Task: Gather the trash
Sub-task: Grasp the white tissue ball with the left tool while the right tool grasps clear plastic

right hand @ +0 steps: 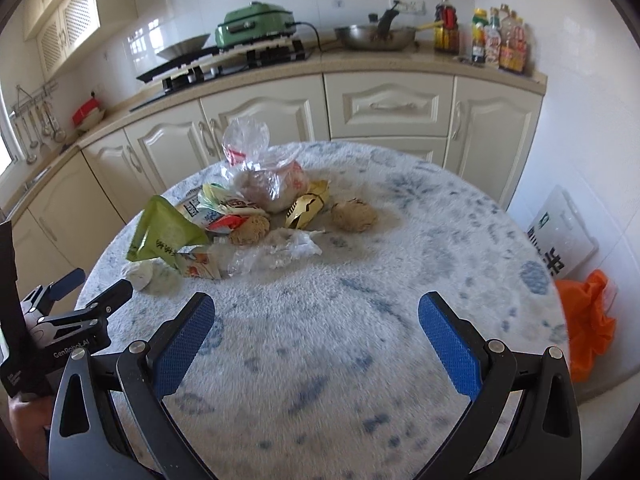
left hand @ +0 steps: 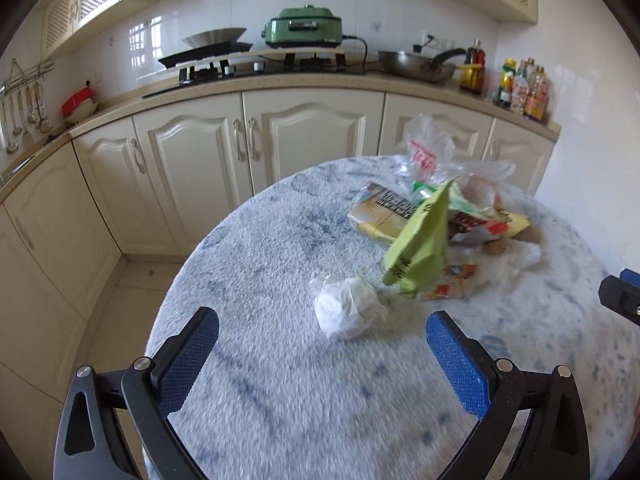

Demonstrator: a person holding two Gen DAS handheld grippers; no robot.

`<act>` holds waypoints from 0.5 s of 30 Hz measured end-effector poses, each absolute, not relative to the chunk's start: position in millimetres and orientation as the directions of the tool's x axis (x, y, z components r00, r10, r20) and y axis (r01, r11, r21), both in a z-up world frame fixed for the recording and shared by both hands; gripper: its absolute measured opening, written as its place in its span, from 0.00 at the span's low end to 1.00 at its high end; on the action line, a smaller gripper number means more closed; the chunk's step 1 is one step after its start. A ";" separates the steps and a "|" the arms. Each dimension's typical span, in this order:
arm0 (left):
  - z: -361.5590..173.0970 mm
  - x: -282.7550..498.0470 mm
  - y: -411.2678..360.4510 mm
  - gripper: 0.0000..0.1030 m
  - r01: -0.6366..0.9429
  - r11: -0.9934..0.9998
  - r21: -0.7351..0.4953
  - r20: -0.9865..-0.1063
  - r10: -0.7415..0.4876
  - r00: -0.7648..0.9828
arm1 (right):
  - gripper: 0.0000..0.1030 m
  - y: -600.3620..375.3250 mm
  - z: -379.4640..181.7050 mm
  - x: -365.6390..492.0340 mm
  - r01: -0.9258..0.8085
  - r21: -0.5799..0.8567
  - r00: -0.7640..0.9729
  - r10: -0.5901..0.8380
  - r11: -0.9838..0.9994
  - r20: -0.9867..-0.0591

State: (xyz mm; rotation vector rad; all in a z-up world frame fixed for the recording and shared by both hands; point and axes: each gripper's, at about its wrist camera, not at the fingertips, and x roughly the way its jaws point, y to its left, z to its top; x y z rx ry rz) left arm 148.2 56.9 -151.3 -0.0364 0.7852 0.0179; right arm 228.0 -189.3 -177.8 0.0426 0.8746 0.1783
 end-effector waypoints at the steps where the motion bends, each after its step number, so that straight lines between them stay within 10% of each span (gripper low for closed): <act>1: -155.2 156.0 56.9 0.99 -0.027 0.999 -0.022 -0.713 0.004 0.701 | 1.00 -187.1 -182.1 235.4 -0.143 0.115 0.619 0.179 0.983 -0.765; 7: -164.5 194.5 60.1 0.77 0.004 0.997 -0.071 -0.760 -0.057 0.648 | 1.00 -170.9 -202.5 264.3 -0.175 0.123 0.576 0.203 0.977 -0.792; 9: -169.6 206.7 61.9 0.42 0.026 0.994 -0.102 -0.781 -0.097 0.616 | 1.00 -164.8 -207.3 272.4 -0.187 0.128 0.567 0.214 0.974 -0.796; 11: -168.1 211.4 65.0 0.30 0.032 0.993 -0.110 -0.776 -0.106 0.621 | 1.00 -157.9 -211.8 280.7 -0.198 0.128 0.557 0.219 0.972 -0.801; 15: -165.0 220.0 70.6 0.28 0.046 0.992 -0.119 -0.764 -0.121 0.633 | 1.00 -146.1 -222.7 298.0 -0.194 0.132 0.545 0.218 0.972 -0.809</act>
